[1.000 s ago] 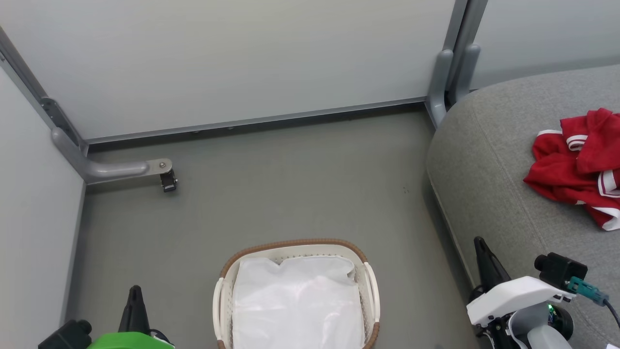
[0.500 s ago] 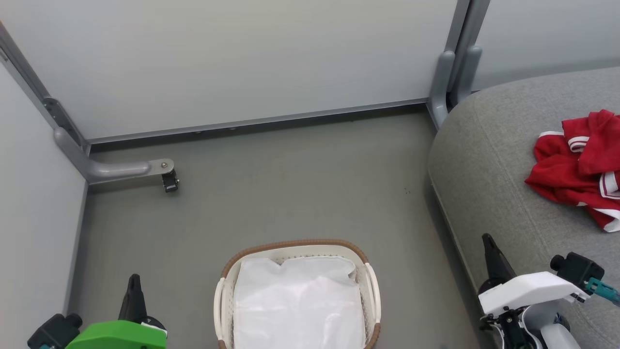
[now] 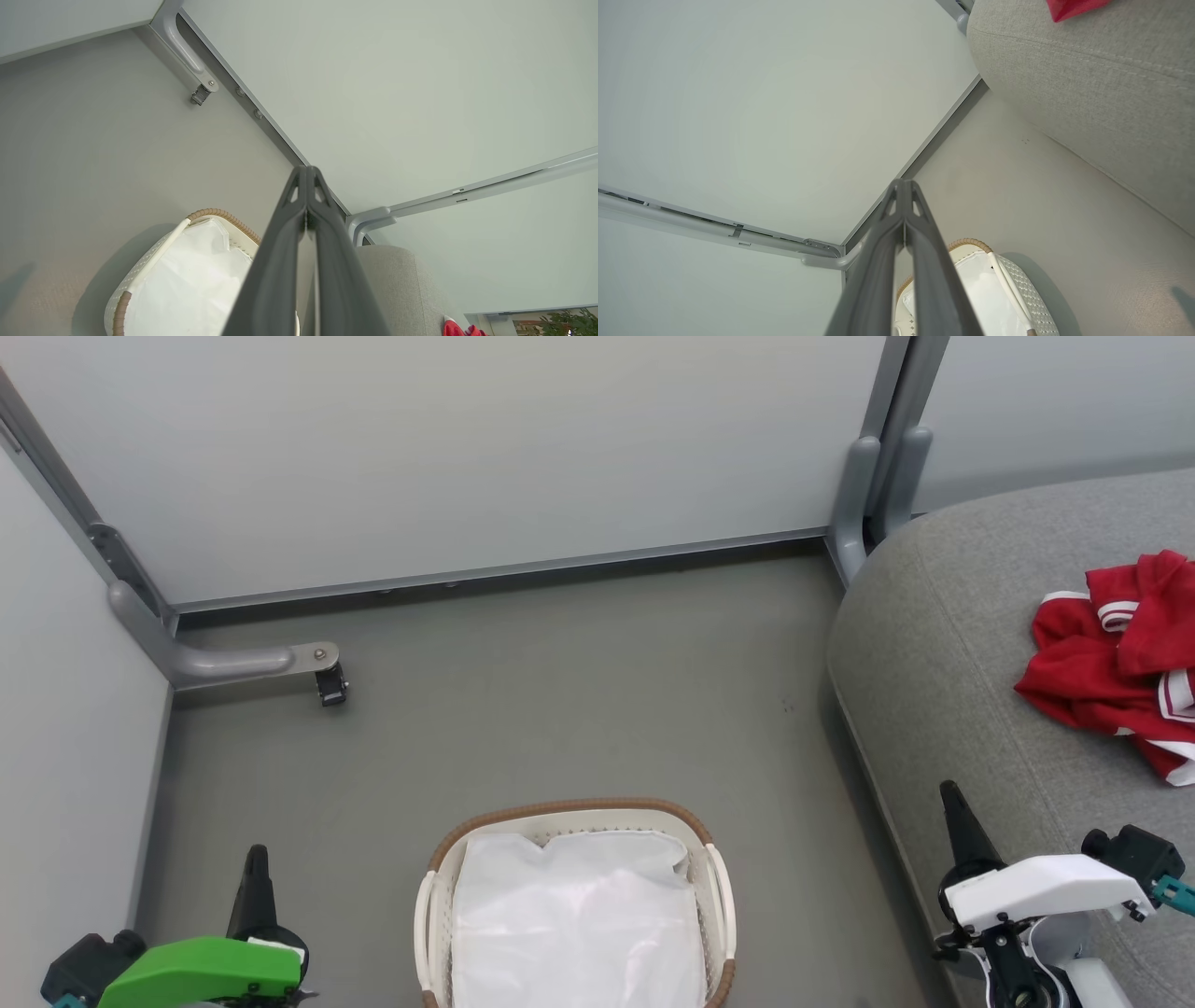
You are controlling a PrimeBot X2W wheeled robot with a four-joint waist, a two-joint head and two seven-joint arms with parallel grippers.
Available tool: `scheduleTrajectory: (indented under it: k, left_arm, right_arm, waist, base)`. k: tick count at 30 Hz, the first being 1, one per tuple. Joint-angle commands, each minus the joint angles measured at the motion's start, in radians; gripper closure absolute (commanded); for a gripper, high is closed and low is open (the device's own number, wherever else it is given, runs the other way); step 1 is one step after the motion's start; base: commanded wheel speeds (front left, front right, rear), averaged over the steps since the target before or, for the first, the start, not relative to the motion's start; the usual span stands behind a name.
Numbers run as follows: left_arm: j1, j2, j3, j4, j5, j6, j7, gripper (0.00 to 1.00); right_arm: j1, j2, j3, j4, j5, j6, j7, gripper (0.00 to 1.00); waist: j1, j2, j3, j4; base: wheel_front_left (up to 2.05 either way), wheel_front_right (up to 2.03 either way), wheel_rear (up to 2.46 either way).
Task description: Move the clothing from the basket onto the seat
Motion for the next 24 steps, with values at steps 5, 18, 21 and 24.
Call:
scheduleTrajectory:
  k: [5,18,21,24]
  left_arm:
    - [-0.032,0.007,0.007,-0.017,-0.068,-0.006,0.018,1.0]
    - [-0.048,0.008,0.014,-0.031,-0.192,-0.011,0.053,1.0]
    - [-0.051,0.008,0.015,-0.034,-0.219,-0.012,0.06,1.0]
    - [-0.055,0.008,0.017,-0.037,-0.245,-0.014,0.066,1.0]
  right_arm:
    - [-0.006,-0.005,-0.014,-0.021,0.073,0.0,0.019,1.0]
    - [-0.005,-0.006,-0.034,-0.036,0.204,-0.001,0.053,1.0]
    - [-0.004,-0.006,-0.038,-0.04,0.232,-0.001,0.06,1.0]
    - [-0.004,-0.006,-0.042,-0.043,0.259,-0.001,0.067,1.0]
  waist:
    - [0.0,0.0,-0.001,0.002]
    - [0.0,0.0,-0.004,0.006]
    - [0.0,0.0,-0.004,0.007]
    - [0.0,0.0,-0.005,0.008]
  base:
    - [0.0,0.0,0.0]
    - [0.0,0.0,0.0]
    - [0.0,0.0,0.0]
    - [0.0,0.0,0.0]
